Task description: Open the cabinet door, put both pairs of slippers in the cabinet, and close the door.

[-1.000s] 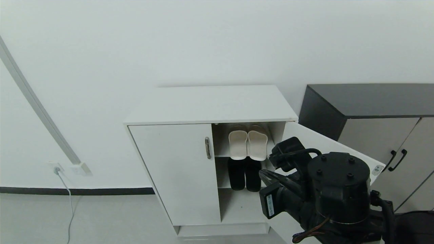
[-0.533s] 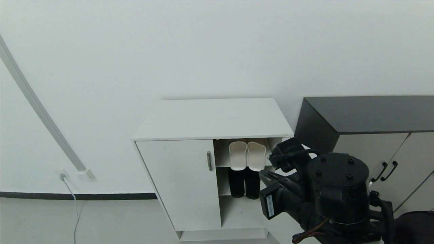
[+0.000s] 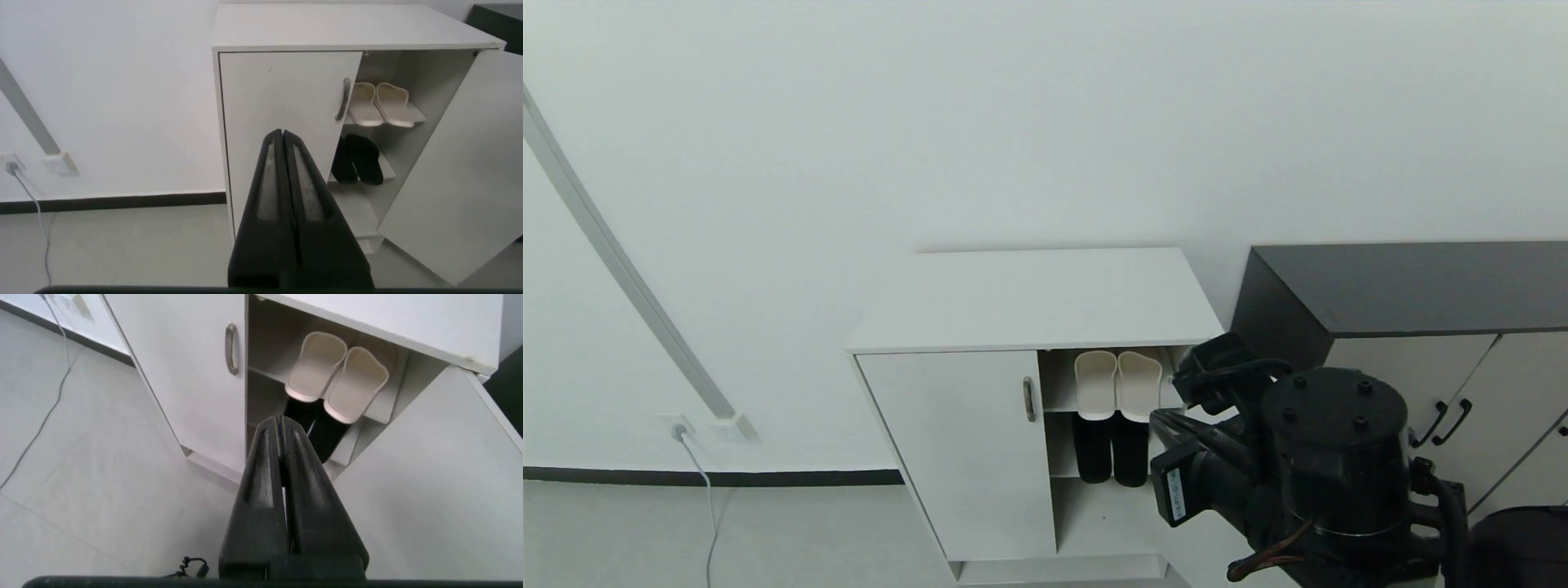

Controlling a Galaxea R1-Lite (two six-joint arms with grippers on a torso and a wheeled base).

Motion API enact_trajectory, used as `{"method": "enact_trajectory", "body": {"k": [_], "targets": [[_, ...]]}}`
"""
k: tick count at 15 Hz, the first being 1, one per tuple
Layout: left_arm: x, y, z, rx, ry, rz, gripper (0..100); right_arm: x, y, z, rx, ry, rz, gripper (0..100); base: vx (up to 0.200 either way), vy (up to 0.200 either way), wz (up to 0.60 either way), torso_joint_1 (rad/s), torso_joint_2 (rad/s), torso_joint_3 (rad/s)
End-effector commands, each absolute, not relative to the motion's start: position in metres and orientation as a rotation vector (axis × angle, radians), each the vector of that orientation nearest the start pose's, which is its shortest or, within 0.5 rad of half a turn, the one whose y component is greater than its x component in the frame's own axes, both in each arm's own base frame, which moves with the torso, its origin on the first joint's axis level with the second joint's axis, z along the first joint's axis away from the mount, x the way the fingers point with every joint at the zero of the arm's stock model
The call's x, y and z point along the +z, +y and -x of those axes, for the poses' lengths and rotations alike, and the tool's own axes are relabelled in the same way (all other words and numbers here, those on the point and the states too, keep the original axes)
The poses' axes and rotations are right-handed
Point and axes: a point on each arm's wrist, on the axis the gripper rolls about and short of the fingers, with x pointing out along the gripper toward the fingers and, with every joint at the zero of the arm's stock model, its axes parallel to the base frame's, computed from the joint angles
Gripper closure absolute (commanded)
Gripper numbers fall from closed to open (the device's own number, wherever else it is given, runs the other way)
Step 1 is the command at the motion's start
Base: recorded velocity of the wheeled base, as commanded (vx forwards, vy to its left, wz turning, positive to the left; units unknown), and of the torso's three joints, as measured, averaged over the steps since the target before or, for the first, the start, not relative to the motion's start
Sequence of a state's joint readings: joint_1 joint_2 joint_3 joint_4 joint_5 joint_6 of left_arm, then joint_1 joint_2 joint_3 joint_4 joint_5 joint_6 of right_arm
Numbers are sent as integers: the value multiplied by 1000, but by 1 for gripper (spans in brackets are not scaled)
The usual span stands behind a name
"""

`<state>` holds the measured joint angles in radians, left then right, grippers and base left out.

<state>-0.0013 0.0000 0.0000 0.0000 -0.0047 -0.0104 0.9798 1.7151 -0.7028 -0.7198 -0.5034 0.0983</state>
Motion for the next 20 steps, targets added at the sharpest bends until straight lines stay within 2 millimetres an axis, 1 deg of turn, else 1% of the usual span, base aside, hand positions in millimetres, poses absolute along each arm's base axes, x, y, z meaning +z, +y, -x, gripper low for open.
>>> {"method": "enact_trajectory", "body": {"k": [1, 6, 13, 20], "targets": [[75, 0, 23, -6, 0, 11, 100, 159, 239, -173, 462, 243, 106, 100, 0, 0, 0, 0, 0, 0], [76, 0, 23, -6, 2, 12, 100, 159, 239, -173, 463, 244, 107, 100, 0, 0, 0, 0, 0, 0], [75, 0, 23, -6, 0, 12, 100, 158, 238, -175, 455, 245, 104, 100, 0, 0, -600, 7, -2, -1], [75, 0, 23, -6, 0, 11, 100, 158, 235, -178, 443, 246, 103, 100, 0, 0, 0, 0, 0, 0]]}}
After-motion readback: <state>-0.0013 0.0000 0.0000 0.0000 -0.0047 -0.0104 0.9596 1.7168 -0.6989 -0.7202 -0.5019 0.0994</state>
